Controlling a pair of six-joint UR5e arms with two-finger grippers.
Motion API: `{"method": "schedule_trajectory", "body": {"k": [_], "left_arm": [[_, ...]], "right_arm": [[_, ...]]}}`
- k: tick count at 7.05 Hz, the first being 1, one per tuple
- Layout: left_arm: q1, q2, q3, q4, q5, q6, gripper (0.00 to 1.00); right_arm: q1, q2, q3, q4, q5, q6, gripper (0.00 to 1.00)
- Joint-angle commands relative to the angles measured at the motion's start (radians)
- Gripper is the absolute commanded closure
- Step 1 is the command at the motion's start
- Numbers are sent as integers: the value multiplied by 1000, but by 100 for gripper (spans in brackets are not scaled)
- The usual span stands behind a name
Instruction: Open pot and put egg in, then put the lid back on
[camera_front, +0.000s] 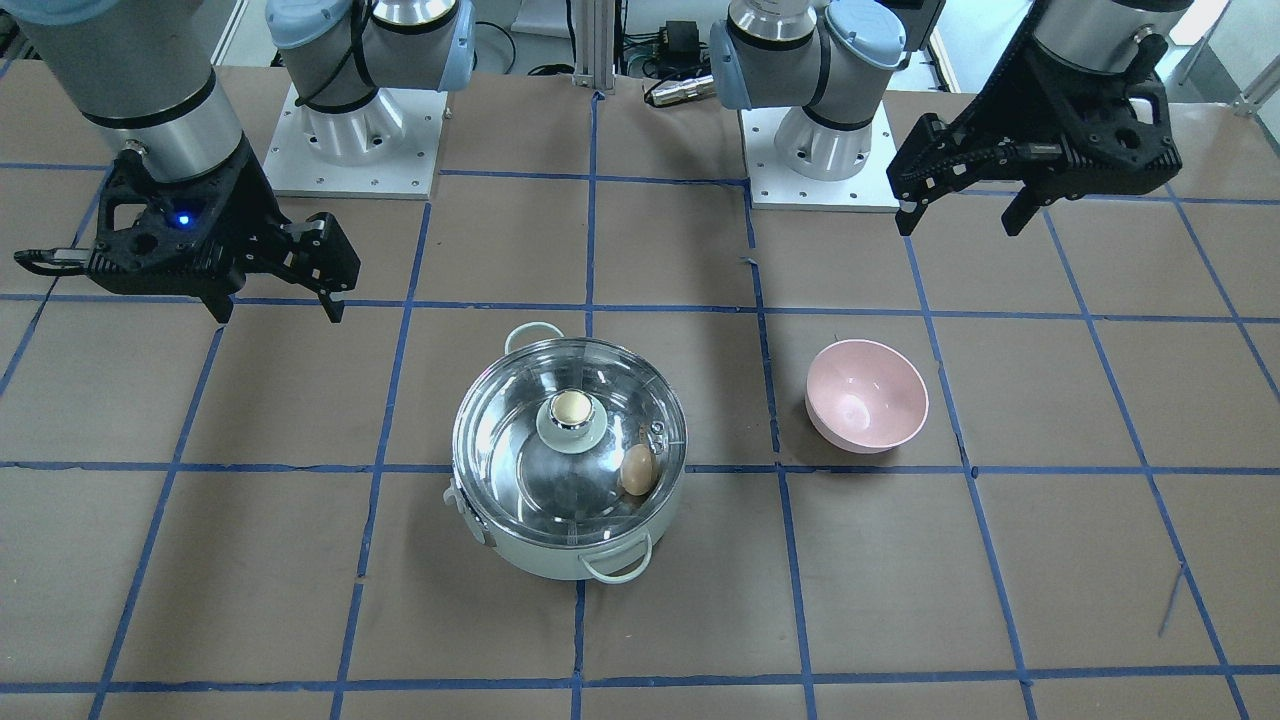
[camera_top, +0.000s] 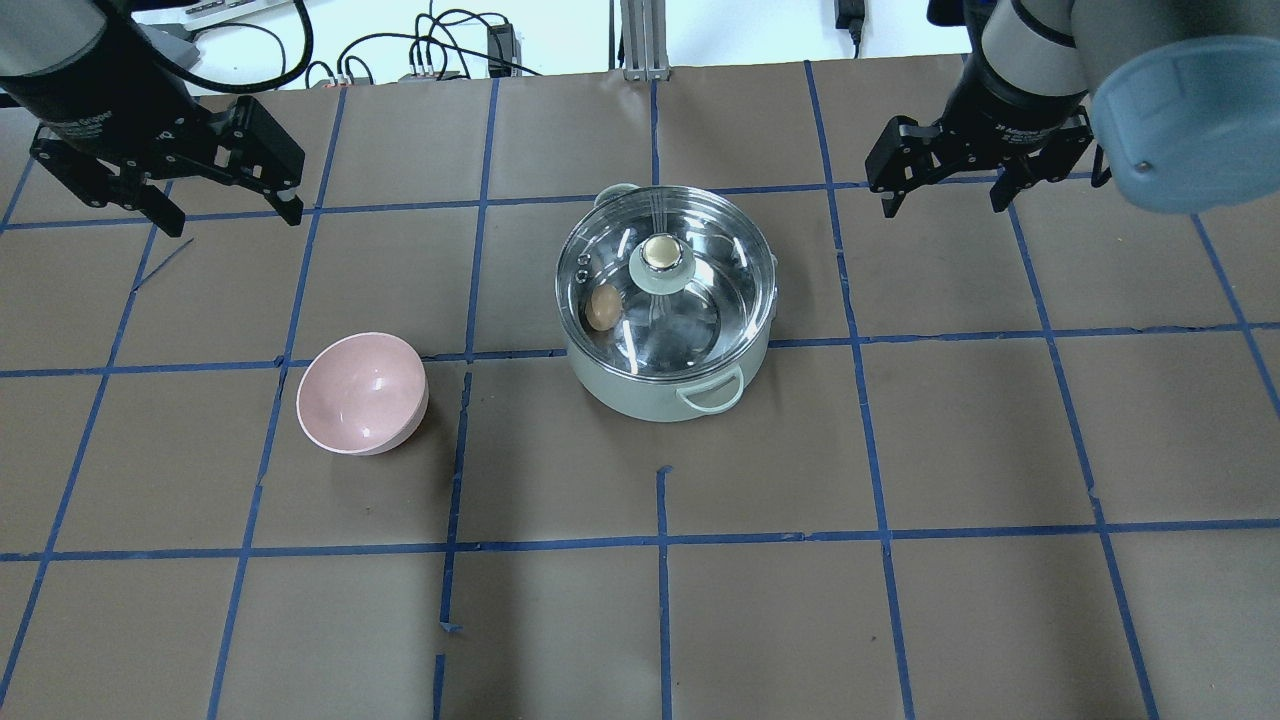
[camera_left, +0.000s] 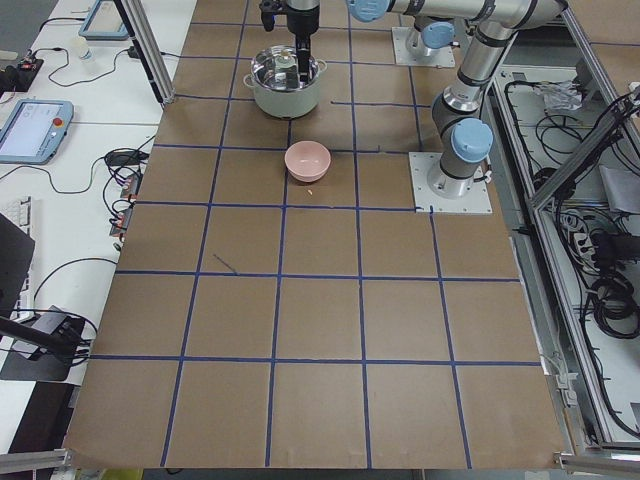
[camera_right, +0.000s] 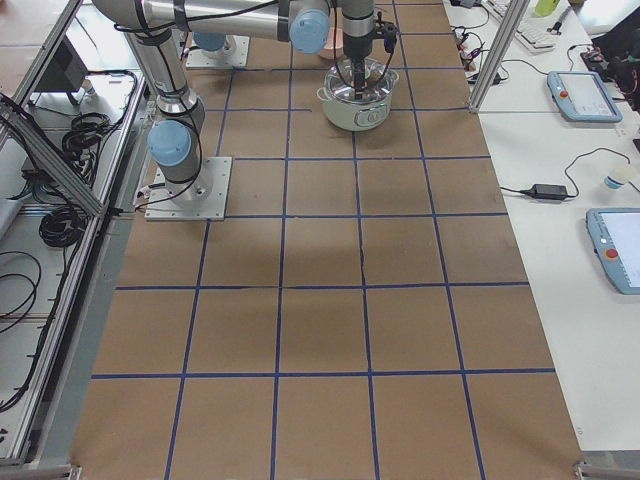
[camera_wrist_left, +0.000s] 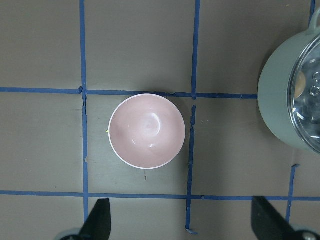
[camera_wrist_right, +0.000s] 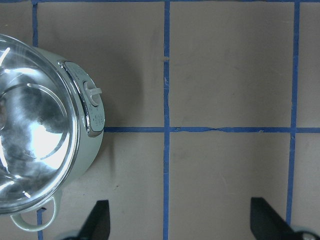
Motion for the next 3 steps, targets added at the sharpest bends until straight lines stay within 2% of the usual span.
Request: {"method": "schedule_trajectory", "body": {"k": [1,3], "left_arm": [[-1,-1,0,0,-1,0,0],[0,1,3,2,1,0,0]], "right_arm": [[1,-1,1,0,0,-4,0],[1,-1,1,0,0,-2,0]]}}
